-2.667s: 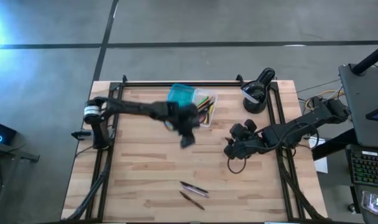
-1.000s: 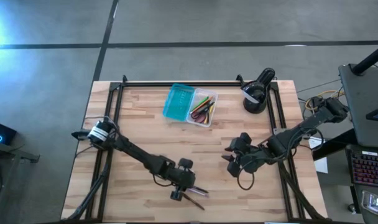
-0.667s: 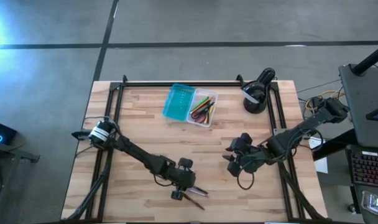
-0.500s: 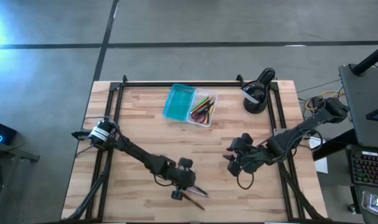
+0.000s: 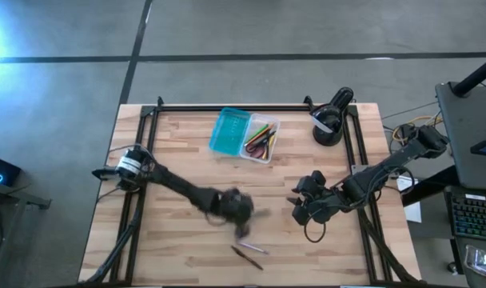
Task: Pick & place school supplies into a supply box
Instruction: Put the black pen into the blue supply box, then put the violet pen into the blue supply box, then put the brown pen into the blue supply box
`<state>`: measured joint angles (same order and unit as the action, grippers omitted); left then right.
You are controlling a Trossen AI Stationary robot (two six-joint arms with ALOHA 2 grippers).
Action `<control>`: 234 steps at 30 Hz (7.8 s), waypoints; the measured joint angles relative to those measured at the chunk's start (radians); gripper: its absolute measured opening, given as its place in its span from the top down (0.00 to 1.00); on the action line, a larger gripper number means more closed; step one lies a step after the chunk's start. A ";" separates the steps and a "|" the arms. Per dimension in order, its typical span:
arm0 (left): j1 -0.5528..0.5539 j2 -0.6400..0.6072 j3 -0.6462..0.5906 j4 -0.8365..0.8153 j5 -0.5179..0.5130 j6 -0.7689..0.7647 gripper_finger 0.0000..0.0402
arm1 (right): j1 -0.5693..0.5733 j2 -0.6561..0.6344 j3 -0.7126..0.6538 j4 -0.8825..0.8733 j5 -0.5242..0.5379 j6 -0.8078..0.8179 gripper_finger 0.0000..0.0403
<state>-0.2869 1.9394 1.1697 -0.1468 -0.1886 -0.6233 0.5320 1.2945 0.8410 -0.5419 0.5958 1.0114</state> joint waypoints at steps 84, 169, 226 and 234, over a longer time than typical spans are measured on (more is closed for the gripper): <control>-0.236 -0.538 -0.455 -0.037 -0.230 -0.181 0.80 | 0.071 0.909 0.668 -0.001 -0.294 -0.035 0.73; -0.302 -0.066 -0.114 0.259 0.124 0.514 0.80 | 0.024 0.523 0.539 -0.250 -0.100 0.188 0.49; -0.114 0.055 0.198 -0.311 0.064 -0.143 0.98 | 0.318 0.419 0.445 -0.888 0.143 0.870 0.50; 0.136 -0.127 0.194 -0.267 -0.075 -0.306 0.98 | 0.291 0.269 0.334 -1.014 0.249 1.150 0.54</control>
<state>-0.1509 1.8127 1.3633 -0.4133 -0.2639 -0.9293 0.8228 1.5636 1.1746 -1.5557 0.8449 2.1611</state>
